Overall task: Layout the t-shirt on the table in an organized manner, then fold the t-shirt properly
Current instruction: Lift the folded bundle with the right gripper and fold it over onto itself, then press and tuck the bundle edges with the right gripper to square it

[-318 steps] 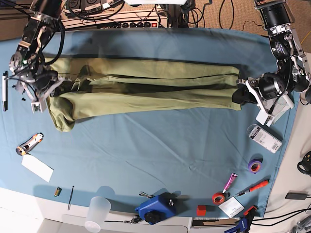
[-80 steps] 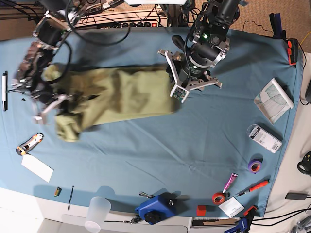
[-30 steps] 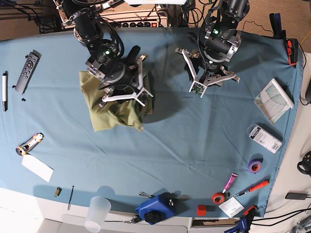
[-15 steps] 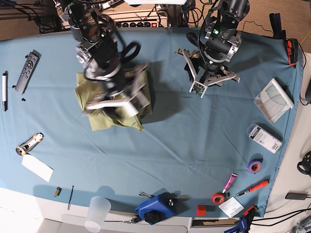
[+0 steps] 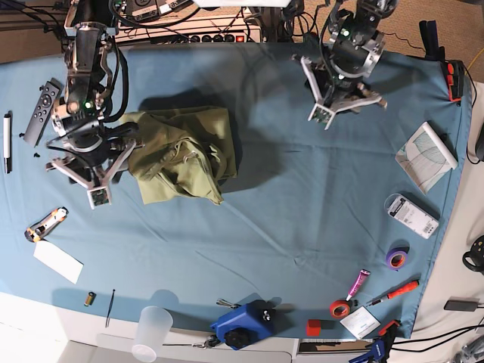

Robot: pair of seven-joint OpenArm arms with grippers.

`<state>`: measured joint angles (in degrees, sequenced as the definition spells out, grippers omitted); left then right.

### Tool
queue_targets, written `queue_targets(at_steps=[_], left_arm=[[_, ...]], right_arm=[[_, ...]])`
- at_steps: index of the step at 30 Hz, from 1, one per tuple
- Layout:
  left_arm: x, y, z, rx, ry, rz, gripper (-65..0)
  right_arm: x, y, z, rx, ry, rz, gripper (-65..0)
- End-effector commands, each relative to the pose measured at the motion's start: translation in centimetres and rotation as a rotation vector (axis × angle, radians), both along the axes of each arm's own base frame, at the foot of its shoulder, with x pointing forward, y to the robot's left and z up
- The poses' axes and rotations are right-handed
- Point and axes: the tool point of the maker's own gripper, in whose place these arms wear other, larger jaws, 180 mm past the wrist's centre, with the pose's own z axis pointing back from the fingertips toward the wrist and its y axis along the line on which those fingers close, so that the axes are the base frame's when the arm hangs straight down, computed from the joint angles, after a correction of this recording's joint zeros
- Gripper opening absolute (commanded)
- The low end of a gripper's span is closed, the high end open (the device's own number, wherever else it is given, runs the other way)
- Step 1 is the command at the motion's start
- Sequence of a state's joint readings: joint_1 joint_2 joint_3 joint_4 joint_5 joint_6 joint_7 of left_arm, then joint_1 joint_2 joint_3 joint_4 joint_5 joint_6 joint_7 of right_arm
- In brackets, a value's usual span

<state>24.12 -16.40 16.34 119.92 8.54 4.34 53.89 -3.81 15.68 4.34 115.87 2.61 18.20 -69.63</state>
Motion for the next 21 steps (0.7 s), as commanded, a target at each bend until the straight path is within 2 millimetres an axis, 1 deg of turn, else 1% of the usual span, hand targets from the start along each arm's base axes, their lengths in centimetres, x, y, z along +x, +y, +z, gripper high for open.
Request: queue_targets(at_steps=[1, 3, 7, 9, 12, 14, 16, 19, 21], left_arm=[[0.3, 0.2, 0.6, 0.004, -0.036, 0.005, -42.5], [0.3, 0.2, 0.6, 0.007, -0.035, 0.004, -42.5], [0.6, 0.1, 0.8, 0.002, -0.049, 0.002, -42.5], [0.7, 0.1, 0.9, 0.003, -0.053, 0.002, -42.5], [1.0, 0.1, 1.0, 0.003, -0.061, 0.002, -42.5], [1.0, 0.1, 1.0, 0.003, -0.061, 0.002, -42.5], [1.0, 0.1, 1.1, 0.002, -0.062, 0.002, -42.5], [1.1, -0.1, 1.2, -0.010, -0.068, -0.001, -42.5], [1.1, -0.3, 1.2, -0.024, -0.066, -0.002, -42.5]], right_arm=[[0.4, 0.5, 0.2, 0.017, -0.010, 0.032, -40.6], [-0.1, 2.0, -1.4, 0.066, 0.042, 0.089, -40.6], [-1.6, 5.7, -3.2, 0.114, 0.128, 0.239, -40.6], [-2.3, 6.9, -4.0, 0.114, 0.169, 0.276, -40.6], [-2.7, 8.1, -4.5, 0.109, 0.191, 0.316, -40.6], [-2.3, 8.1, -4.2, 0.086, 0.165, 0.316, -40.6], [-1.3, 7.1, -3.2, 0.029, 0.103, 0.280, -40.6], [0.3, 5.2, -0.8, -0.064, 0.011, 0.200, -40.6], [1.2, 5.1, 1.2, -0.076, -0.057, 0.191, -40.6]])
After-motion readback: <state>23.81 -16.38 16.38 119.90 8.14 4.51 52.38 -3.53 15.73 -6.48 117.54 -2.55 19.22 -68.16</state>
